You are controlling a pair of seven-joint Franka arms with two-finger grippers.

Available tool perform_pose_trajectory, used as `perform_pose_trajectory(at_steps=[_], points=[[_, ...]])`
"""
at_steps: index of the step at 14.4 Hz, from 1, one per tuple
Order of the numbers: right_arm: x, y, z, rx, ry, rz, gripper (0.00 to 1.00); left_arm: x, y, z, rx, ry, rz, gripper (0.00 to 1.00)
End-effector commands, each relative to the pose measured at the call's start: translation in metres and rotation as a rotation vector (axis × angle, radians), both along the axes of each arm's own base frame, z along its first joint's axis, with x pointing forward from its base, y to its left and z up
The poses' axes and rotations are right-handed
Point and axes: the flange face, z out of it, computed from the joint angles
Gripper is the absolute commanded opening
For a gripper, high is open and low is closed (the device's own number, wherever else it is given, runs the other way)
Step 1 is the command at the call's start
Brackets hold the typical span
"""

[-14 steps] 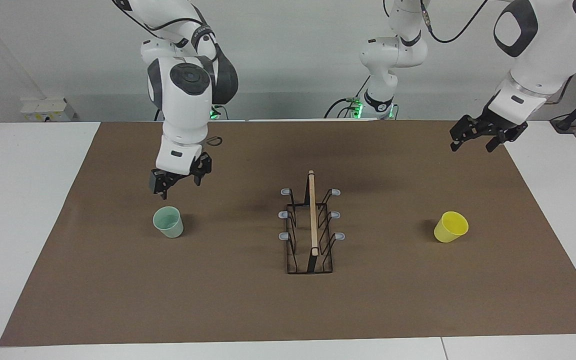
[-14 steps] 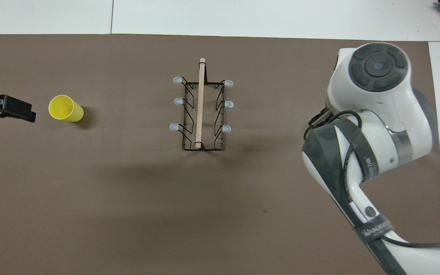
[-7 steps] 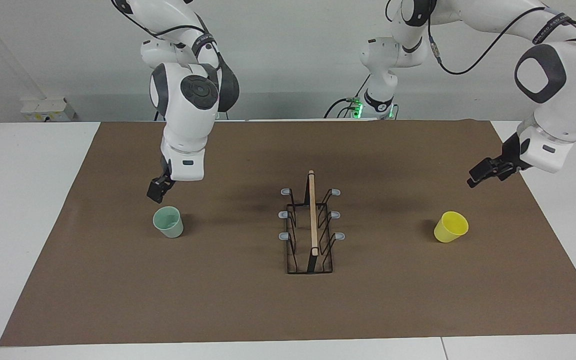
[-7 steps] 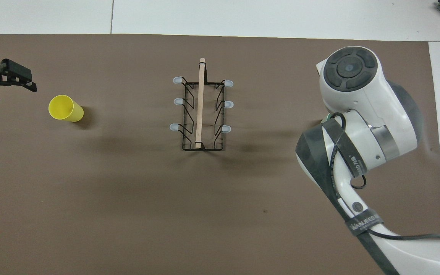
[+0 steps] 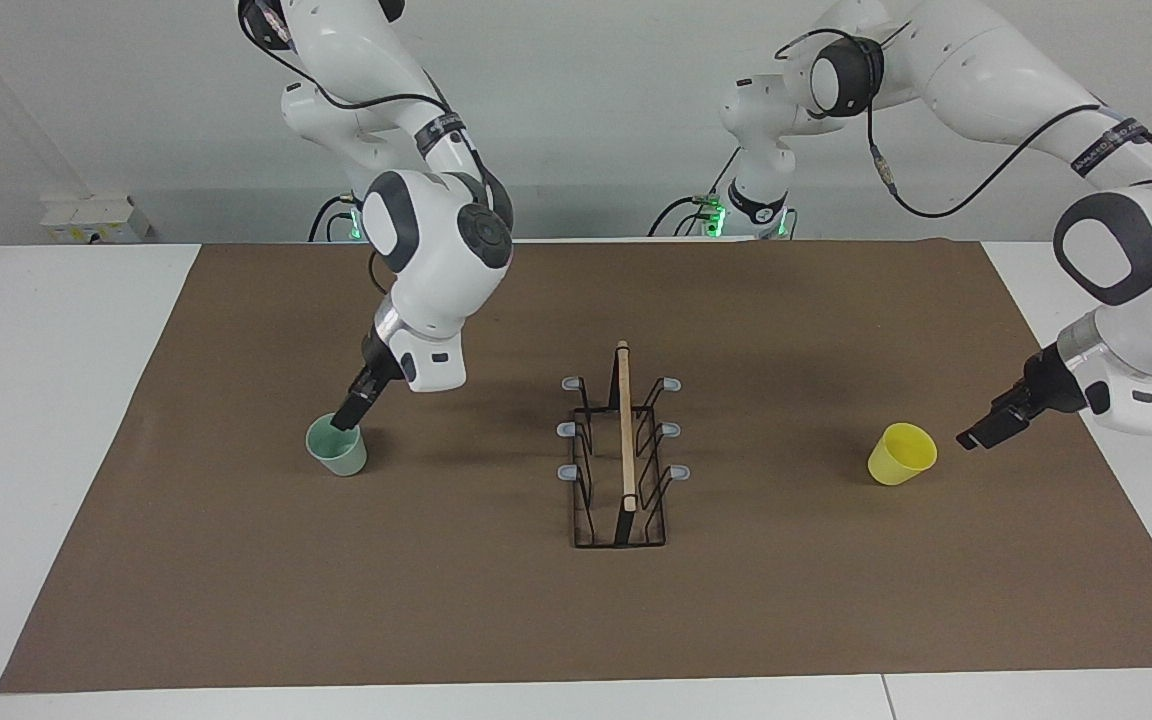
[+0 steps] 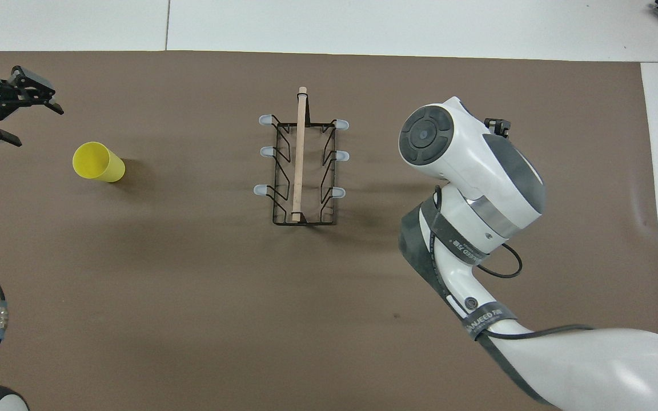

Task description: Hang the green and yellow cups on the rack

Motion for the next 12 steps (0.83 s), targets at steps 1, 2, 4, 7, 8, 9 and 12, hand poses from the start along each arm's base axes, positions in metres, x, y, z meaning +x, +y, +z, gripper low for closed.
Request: perform_pose_trajectory(at_steps=[1,2,4,7,8,9,12], points=[[0.008,0.003,-0.038,-0.057,-0.003,0.005,1.00,0.021,0.029,-0.021,-0.021,-0.028,0.205,1.00],[0.010,0.004,-0.056,-0.051,-0.013,-0.012,1.00,0.025,0.036,-0.033,-0.039,-0.025,0.279,1.00],[0.009,0.005,-0.072,-0.057,-0.037,-0.035,1.00,0.032,0.048,-0.050,-0.048,-0.020,0.395,1.00],[0.001,0.016,-0.104,-0.075,-0.017,-0.016,1.00,0.035,0.068,-0.076,-0.088,0.022,0.592,1.00],[-0.004,0.018,-0.118,-0.064,-0.027,-0.005,1.00,0.035,0.074,-0.085,-0.100,0.042,0.659,1.00],[-0.014,0.021,-0.133,-0.048,-0.037,0.000,1.00,0.035,0.079,-0.089,-0.124,0.057,0.727,1.00],[-0.019,0.019,-0.142,-0.069,-0.055,0.014,1.00,0.026,0.092,-0.104,-0.152,0.097,0.786,1.00]])
